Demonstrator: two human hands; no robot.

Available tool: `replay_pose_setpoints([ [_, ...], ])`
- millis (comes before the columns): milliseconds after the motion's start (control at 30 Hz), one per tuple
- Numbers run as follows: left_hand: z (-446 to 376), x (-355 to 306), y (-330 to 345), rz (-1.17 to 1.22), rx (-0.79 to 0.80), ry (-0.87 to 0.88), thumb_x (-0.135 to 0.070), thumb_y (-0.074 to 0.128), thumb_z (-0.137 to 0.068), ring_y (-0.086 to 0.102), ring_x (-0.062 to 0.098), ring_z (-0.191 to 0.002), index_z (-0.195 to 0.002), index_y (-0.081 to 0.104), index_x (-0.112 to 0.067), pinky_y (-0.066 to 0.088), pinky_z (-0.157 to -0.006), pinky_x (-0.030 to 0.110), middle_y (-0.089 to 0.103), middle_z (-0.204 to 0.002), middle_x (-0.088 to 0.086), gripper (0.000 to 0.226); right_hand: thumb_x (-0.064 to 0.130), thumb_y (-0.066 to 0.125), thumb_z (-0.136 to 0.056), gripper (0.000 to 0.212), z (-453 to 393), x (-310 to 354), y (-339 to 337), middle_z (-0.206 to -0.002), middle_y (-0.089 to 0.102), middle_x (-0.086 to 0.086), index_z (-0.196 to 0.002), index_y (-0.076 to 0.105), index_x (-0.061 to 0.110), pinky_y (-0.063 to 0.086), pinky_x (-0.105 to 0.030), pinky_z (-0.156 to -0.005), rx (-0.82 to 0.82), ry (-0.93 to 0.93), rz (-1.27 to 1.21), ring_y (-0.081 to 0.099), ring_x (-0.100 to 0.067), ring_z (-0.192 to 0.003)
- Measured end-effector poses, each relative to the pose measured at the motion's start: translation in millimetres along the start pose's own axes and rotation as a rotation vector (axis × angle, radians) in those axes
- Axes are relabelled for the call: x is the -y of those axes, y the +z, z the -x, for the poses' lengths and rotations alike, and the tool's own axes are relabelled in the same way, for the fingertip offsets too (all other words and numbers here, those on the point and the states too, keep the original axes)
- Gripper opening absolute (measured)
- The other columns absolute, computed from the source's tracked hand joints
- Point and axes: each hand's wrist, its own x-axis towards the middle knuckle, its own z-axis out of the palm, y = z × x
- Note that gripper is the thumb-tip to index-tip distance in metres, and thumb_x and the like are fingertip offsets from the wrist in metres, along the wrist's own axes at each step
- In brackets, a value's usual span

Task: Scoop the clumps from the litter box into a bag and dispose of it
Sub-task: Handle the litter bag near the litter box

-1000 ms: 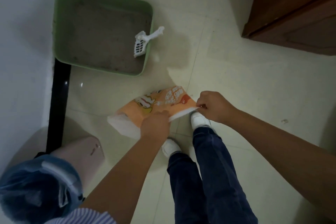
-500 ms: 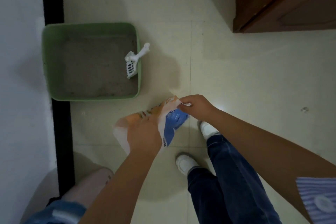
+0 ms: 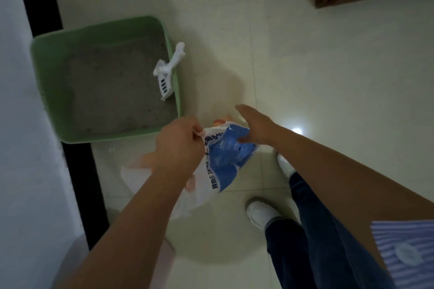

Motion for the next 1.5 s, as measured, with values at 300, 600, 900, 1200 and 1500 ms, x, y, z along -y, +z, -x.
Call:
replay_pose_setpoints([
  [300,27.7,47.1,22.6,0.486,-0.235,-0.125,-0.032,0.035,-0.077,0.043,0.003,-0.045,-0.094,0.051,-0.005,0.026,-0.045,0.012,0.033,-0.050,-0.011,0.035,0.014,0.044,-0.096,0.033,-14.5,6.5,46.6,-0.125,0.060,-0.014,-0.127,0.056,0.015,0.035,-0.025,-0.094,0.064,-0.143,0.217,0.055,-0.025,-0.114],
  [600,59.9,57.4,-22.3,-0.472,0.070,0.130,-0.001,0.083,-0.033,0.061,0.030,-0.061,-0.072,0.068,-0.011,0.045,-0.055,0.032,0.061,-0.068,0.011,0.043,0.017,0.043,-0.095,0.032,56.1,40.7,44.7,-0.121,0.061,-0.014,-0.122,0.056,0.006,0.042,-0.030,-0.092,0.239,-0.132,0.579,0.059,-0.026,-0.110],
  [900,103.4,6.7,-53.0,-0.769,0.529,0.352,-0.010,0.052,-0.086,0.056,0.024,-0.098,-0.108,0.058,-0.010,0.026,-0.105,0.040,0.063,-0.096,0.005,0.023,0.011,0.040,-0.094,0.028,108.5,68.5,38.5,-0.118,0.061,-0.010,-0.116,0.057,0.008,0.045,-0.033,-0.086,0.357,-0.369,0.908,0.059,-0.026,-0.107],
  [1200,111.9,-20.4,-41.4,-0.564,0.616,0.305,-0.001,0.038,-0.092,0.061,0.025,-0.097,-0.115,0.055,-0.010,0.031,-0.062,0.026,0.062,-0.110,0.006,0.030,0.012,0.041,-0.091,0.027,128.0,64.3,-1.4,-0.116,0.060,-0.008,-0.112,0.059,0.009,0.038,-0.026,-0.075,0.344,-0.239,0.895,0.058,-0.023,-0.106],
  [1500,121.6,-60.6,-117.0,-0.457,0.452,0.425,-0.008,0.050,-0.090,0.063,0.024,-0.085,-0.113,0.055,-0.009,0.031,-0.058,0.026,0.065,-0.099,0.008,0.024,0.031,0.053,-0.091,0.045,185.4,67.2,-64.3,-0.121,0.057,-0.014,-0.131,0.048,0.010,0.047,-0.036,-0.082,0.081,-0.133,0.691,0.056,-0.031,-0.108],
])
